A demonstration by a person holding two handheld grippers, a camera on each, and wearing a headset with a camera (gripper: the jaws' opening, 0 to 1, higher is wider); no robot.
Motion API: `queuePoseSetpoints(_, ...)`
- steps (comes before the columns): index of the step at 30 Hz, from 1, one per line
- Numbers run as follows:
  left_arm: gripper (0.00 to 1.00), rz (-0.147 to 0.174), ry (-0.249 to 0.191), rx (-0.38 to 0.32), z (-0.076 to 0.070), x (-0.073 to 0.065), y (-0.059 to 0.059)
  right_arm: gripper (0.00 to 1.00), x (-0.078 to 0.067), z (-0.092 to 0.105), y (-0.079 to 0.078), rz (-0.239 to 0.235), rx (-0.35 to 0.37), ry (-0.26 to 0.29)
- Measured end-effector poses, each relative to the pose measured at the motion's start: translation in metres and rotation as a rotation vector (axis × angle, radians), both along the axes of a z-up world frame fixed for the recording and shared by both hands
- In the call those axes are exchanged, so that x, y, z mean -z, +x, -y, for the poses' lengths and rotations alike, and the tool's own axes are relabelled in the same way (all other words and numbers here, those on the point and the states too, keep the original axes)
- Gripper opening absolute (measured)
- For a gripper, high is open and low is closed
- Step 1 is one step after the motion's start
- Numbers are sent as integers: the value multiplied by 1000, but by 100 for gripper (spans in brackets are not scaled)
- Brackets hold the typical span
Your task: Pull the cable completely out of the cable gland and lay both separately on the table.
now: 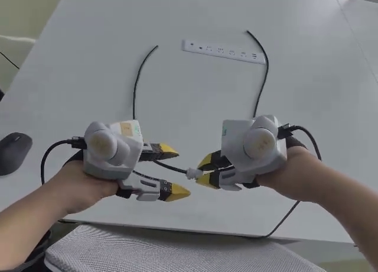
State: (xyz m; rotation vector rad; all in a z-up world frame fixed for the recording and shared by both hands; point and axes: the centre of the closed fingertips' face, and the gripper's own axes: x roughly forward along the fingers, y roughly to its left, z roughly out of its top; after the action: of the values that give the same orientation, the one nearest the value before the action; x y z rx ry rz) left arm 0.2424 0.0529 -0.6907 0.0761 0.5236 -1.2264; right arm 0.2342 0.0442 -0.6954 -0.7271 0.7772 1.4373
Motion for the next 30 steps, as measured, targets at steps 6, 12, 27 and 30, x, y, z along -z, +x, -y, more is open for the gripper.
queuePoseSetpoints(6,46,-9,-32,-3,4,-4,1,6,-1,3,-2,10,-17,-13)
queuePoseSetpoints(12,39,-13,-44,-2,5,-5,0,6,-2,3,-5,16,-32,-17)
queuePoseSetpoints(27,24,1,-75,61,15,-11,-9,6,-5,2,-10,18,-72,-12)
queuePoseSetpoints(30,22,0,-78,79,17,-11,-11,6,-5,2,-11,22,-85,-12)
